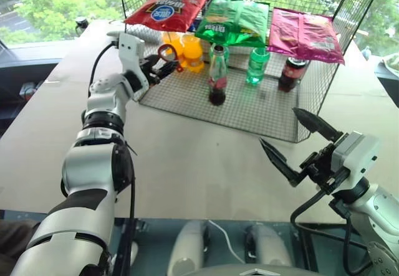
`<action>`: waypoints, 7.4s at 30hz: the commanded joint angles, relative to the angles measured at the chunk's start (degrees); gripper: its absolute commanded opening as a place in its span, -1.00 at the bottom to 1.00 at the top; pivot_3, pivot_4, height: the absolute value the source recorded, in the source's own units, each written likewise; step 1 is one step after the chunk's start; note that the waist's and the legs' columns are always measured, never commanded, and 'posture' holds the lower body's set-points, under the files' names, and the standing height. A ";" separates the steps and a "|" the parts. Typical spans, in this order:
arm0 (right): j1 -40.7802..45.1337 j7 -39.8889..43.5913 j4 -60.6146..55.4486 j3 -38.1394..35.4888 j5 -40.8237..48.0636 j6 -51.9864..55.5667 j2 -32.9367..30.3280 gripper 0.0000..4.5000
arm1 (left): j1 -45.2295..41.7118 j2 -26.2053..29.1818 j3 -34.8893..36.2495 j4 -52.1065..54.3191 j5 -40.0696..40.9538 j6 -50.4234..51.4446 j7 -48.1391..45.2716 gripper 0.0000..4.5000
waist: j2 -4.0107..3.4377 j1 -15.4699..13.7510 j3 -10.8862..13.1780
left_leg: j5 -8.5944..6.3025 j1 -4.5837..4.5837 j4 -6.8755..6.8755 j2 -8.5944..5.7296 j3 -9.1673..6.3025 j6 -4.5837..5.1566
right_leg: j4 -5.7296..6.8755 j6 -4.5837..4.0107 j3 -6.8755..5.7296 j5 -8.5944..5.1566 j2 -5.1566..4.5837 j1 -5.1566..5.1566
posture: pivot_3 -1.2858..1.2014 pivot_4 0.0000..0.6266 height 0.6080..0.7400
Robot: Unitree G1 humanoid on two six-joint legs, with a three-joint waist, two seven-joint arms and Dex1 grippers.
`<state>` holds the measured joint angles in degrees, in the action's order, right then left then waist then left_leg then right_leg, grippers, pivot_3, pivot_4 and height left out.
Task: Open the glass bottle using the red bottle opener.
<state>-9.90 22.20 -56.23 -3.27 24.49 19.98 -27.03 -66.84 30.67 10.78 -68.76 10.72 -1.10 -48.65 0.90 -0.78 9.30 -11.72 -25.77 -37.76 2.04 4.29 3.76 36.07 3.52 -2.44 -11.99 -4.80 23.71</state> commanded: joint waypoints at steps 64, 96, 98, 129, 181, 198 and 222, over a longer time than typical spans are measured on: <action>33.10 -15.13 22.47 6.52 55.81 36.44 -6.62 0.89 | 21.61 3.50 -14.87 63.48 26.06 46.96 -38.45 -0.99 | 0.03 0.09 0.06 | -0.05 -0.15 -0.54 0.11 -0.13 0.09 | 0.60 -0.32 0.07 -0.16 -0.19 0.21 | 0.03 -0.52 1.00; 34.15 -14.17 23.73 6.41 60.27 38.87 -10.14 -0.34 | 21.16 5.84 -18.32 60.60 22.76 39.30 -43.82 -1.00 | 0.01 0.08 0.08 | -0.06 -0.30 -0.50 0.12 -0.13 0.10 | 0.53 -0.32 0.09 -0.16 -0.21 0.38 | 0.03 -0.52 1.00; 34.15 -14.10 23.77 6.61 60.31 38.87 -10.05 -0.34 | 21.15 5.86 -18.46 60.61 22.84 39.13 -43.85 -1.00 | 0.01 0.07 0.08 | -0.06 -0.31 -0.50 0.12 -0.13 0.10 | 0.53 -0.32 0.09 -0.16 -0.21 0.40 | 0.03 -0.52 1.00; 33.95 -15.56 23.75 7.23 58.90 39.70 -7.58 -0.98 | 21.10 3.92 -18.55 60.01 22.18 37.26 -42.18 -1.00 | 0.01 0.07 0.08 | -0.06 -0.63 -0.51 0.11 -0.12 0.11 | 0.54 -0.31 0.08 -0.15 -0.16 0.68 | 0.03 -0.52 1.00; 21.43 -21.99 7.34 5.06 14.62 31.38 -5.18 -1.00 | 8.05 -11.25 -10.23 36.19 1.86 16.43 8.86 0.99 | 0.10 -0.05 0.10 | -0.05 -0.63 -0.56 0.06 -0.07 0.11 | 0.57 -0.02 0.09 -0.01 -0.07 0.65 | 0.03 -0.52 1.00; 21.23 -20.91 6.13 3.58 13.01 33.49 -3.88 -1.00 | -2.74 -16.15 -10.13 8.37 -3.54 2.55 6.85 0.05 | 0.14 -0.02 0.12 | -0.05 -0.65 -0.56 0.06 -0.08 0.12 | 0.57 -0.01 0.08 -0.01 -0.06 0.66 | 0.03 -0.52 1.00; 20.66 -13.67 6.62 1.84 8.85 31.33 -5.00 -1.00 | 25.18 -2.04 -10.58 67.62 12.72 30.33 -16.19 0.05 | 0.03 0.15 0.09 | -0.04 -0.78 -0.59 0.09 -0.10 0.10 | 0.68 -0.03 0.14 -0.01 -0.06 0.82 | 0.03 -0.52 1.00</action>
<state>10.71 7.78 -48.41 0.07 33.94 52.90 -31.63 -43.20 28.41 -0.70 -5.16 21.23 28.73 -65.47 0.93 -0.62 9.39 -11.76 -26.53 -38.35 2.13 4.20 3.85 36.76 3.49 -2.29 -12.00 -4.86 24.53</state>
